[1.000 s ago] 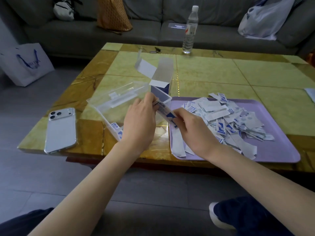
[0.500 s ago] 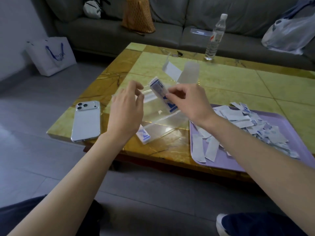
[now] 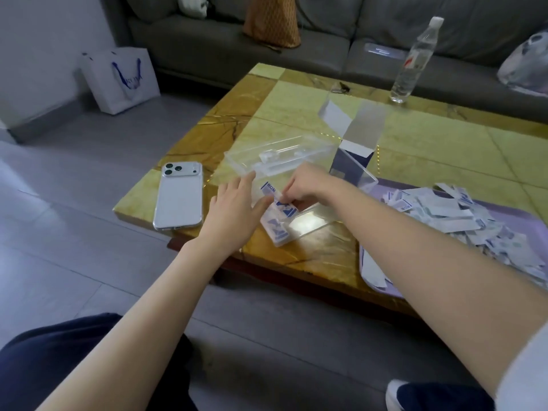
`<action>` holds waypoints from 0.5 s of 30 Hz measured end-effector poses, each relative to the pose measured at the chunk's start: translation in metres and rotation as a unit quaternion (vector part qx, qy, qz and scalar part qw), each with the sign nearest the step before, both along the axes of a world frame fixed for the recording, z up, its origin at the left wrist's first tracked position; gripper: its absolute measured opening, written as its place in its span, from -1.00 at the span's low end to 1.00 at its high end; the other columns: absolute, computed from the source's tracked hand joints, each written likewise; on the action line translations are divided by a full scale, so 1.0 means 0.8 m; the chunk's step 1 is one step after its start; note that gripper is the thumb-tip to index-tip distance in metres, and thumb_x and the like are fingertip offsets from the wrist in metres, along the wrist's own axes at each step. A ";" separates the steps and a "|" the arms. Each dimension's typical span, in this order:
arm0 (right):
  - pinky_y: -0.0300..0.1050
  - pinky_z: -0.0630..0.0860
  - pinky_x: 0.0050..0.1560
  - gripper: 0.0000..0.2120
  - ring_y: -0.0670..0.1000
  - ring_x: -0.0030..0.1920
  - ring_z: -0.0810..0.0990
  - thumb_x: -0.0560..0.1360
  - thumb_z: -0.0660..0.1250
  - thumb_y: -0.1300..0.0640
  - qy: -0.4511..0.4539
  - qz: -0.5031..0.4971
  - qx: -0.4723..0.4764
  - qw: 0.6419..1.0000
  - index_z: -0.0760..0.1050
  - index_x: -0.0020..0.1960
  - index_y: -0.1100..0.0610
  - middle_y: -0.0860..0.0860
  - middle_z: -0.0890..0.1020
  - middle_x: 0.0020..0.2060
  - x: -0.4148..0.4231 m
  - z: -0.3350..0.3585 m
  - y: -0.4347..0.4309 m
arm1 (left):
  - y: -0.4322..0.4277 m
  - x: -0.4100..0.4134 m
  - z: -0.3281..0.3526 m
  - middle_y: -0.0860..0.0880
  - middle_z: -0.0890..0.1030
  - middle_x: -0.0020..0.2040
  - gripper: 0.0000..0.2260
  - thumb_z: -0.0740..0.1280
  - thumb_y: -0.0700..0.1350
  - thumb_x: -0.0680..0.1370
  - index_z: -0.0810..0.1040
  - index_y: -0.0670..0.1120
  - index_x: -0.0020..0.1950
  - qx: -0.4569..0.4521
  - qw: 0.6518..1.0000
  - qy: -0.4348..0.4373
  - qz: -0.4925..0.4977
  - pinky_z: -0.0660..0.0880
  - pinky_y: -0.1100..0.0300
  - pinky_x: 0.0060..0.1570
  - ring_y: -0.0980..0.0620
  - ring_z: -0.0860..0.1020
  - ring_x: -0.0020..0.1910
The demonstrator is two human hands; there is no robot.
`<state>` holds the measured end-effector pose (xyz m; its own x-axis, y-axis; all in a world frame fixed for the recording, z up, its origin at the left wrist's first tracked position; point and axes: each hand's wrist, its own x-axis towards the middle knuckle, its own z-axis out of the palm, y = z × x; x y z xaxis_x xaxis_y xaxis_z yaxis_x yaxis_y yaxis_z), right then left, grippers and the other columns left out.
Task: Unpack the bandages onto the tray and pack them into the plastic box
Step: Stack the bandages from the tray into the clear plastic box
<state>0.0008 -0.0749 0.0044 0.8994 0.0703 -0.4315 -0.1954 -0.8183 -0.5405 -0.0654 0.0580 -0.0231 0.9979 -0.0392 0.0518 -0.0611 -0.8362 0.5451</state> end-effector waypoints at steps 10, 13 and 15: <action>-0.27 0.57 -0.34 -0.71 0.00 -0.35 0.53 0.41 0.37 0.37 0.021 0.075 -0.062 0.995 0.50 0.13 0.38 0.10 0.52 -0.32 0.004 -0.011 0.025 | 0.001 0.005 0.000 -0.10 0.29 0.45 -0.41 0.13 0.12 0.60 0.03 -0.08 0.53 0.012 1.000 0.021 -0.010 0.23 -0.02 0.31 -0.11 0.23 0.41; -0.15 0.59 -0.18 -0.76 0.04 -0.32 0.55 0.43 0.36 0.34 0.011 0.094 -0.088 0.992 0.51 0.09 0.37 0.12 0.55 -0.31 0.005 -0.013 0.024 | 0.002 0.004 0.002 -0.11 0.28 0.45 -0.41 0.14 0.12 0.60 0.03 -0.08 0.53 0.005 1.000 0.022 -0.014 0.21 -0.01 0.32 -0.11 0.22 0.41; -0.13 0.58 -0.11 -0.92 0.05 -0.33 0.55 0.46 0.36 0.27 -0.009 0.110 -0.138 0.984 0.55 -0.10 0.29 0.10 0.59 -0.41 0.001 -0.015 0.029 | 0.002 0.005 0.002 -0.11 0.26 0.46 -0.41 0.14 0.12 0.60 0.03 -0.09 0.53 0.004 1.000 0.024 -0.014 0.21 -0.02 0.33 -0.11 0.21 0.42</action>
